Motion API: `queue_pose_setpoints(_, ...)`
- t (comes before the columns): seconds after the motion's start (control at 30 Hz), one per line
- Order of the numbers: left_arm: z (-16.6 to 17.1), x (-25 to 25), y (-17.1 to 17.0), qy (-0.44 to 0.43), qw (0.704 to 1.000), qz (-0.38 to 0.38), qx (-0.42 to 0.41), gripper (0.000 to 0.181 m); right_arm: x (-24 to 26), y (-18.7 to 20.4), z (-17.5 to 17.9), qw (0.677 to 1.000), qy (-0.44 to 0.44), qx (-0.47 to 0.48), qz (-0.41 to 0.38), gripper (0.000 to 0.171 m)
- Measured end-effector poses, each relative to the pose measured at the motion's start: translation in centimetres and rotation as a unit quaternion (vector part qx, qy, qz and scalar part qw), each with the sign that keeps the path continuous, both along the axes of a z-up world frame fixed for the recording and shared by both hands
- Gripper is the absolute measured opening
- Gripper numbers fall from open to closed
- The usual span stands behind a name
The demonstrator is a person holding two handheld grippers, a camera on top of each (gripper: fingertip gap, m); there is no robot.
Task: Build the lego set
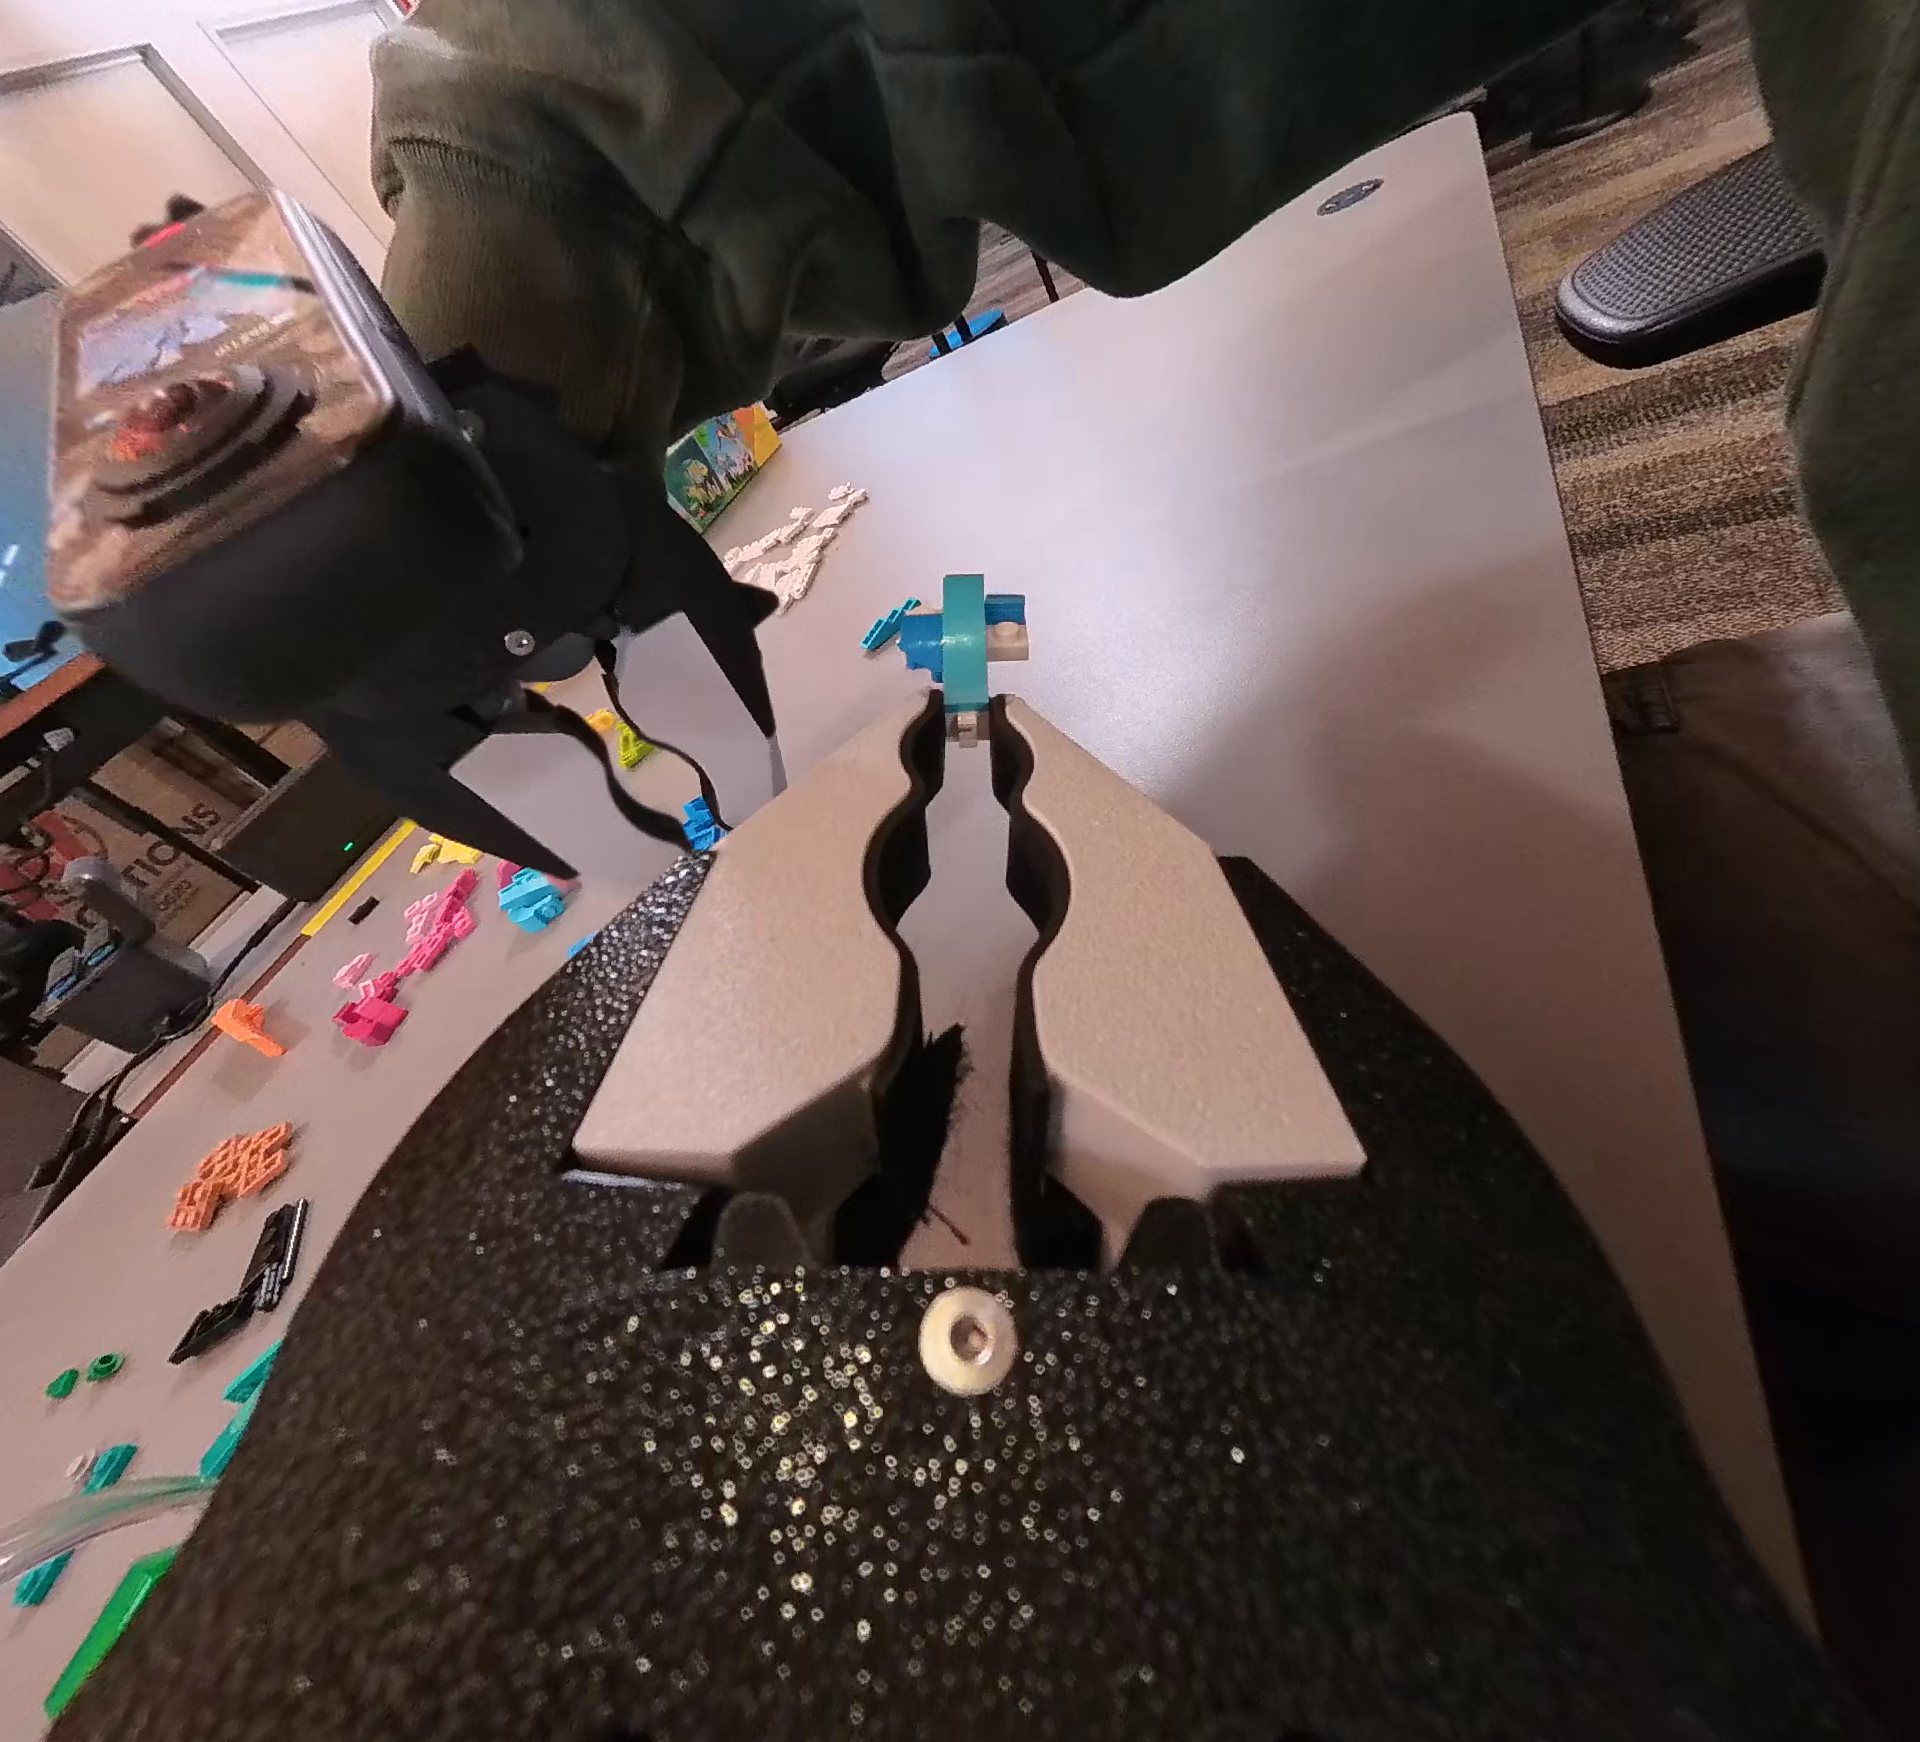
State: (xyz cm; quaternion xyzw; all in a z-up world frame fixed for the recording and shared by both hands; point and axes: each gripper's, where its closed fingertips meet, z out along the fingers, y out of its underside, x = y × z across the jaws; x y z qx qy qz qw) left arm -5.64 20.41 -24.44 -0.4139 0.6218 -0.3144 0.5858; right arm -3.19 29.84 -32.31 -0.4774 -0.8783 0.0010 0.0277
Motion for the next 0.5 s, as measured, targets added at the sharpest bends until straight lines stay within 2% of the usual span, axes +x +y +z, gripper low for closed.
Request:
queue_pose_setpoints(0.13, 0.0, 0.0, 0.0, 0.000, 1.000, 0.000, 0.000, 0.006, 0.0, -0.3, 0.0, 0.999, 0.005, -0.014, -0.030, 0.001)
queue_pose_setpoints(0.2, 0.0, 0.0, 0.0, -0.001, 1.000, 0.000, -0.001, 0.006, -0.6, -0.6, 0.6, 0.994, 0.061, -0.037, -0.081, 0.001)
queue_pose_setpoints(0.27, 0.1, -0.1, 0.1, -0.002, 1.000, 0.002, -0.001, 0.006, -2.0, -1.3, 2.3, 0.970, 0.163, -0.095, -0.150, 0.001)
queue_pose_setpoints(0.3, 0.1, -0.1, 0.1, -0.002, 1.000, 0.003, -0.002, 0.006, -2.8, -1.8, 3.7, 0.946, 0.228, -0.138, -0.185, 0.001)
queue_pose_setpoints(0.37, 0.2, -0.1, 0.3, -0.007, 1.000, 0.007, -0.007, 0.006, -3.8, -2.8, 6.9, 0.874, 0.353, -0.231, -0.243, 0.000)
queue_pose_setpoints(0.5, 0.6, -0.3, 1.4, -0.018, 0.999, 0.033, -0.030, 0.006, -3.5, -4.4, 11.7, 0.723, 0.528, -0.342, -0.285, 0.000)
